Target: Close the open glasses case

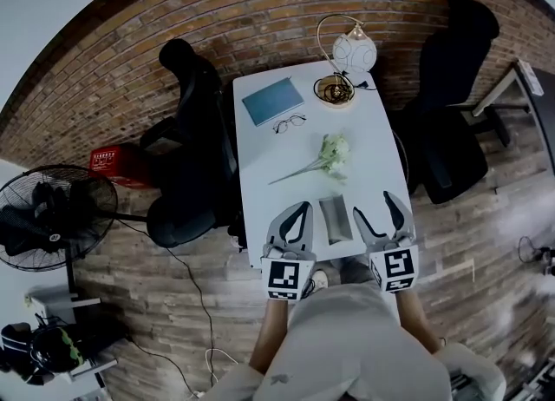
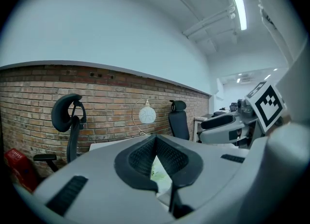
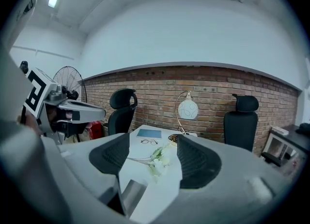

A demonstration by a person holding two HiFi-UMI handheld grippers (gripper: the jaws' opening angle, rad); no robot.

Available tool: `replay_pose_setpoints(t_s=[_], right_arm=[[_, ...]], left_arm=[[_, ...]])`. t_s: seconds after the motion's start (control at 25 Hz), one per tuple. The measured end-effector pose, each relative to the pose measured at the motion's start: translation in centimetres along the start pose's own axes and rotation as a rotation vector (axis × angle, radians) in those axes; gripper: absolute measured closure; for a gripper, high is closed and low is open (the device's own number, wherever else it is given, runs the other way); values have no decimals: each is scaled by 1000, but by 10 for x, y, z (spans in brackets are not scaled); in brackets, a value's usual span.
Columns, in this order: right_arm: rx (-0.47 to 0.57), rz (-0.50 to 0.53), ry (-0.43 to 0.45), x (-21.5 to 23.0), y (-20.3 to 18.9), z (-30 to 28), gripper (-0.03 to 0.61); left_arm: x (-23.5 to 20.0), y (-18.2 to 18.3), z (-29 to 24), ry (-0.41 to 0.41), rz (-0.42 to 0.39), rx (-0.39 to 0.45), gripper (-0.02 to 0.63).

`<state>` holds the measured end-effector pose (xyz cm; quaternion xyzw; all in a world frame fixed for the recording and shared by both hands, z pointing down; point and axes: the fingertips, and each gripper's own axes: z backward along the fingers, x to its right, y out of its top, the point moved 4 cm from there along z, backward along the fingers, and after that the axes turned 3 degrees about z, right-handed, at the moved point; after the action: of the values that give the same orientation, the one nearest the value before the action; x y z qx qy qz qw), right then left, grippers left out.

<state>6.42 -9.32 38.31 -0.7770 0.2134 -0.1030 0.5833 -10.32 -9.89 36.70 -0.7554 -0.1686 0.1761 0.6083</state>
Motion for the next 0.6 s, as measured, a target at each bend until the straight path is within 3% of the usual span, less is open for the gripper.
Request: replay_pose_setpoints(t_s=[0.6], right_arm=[[-88,-34,-9,14,-53,-23,270]], left_arm=[[7,-47,-30,-36,13,-77,611]])
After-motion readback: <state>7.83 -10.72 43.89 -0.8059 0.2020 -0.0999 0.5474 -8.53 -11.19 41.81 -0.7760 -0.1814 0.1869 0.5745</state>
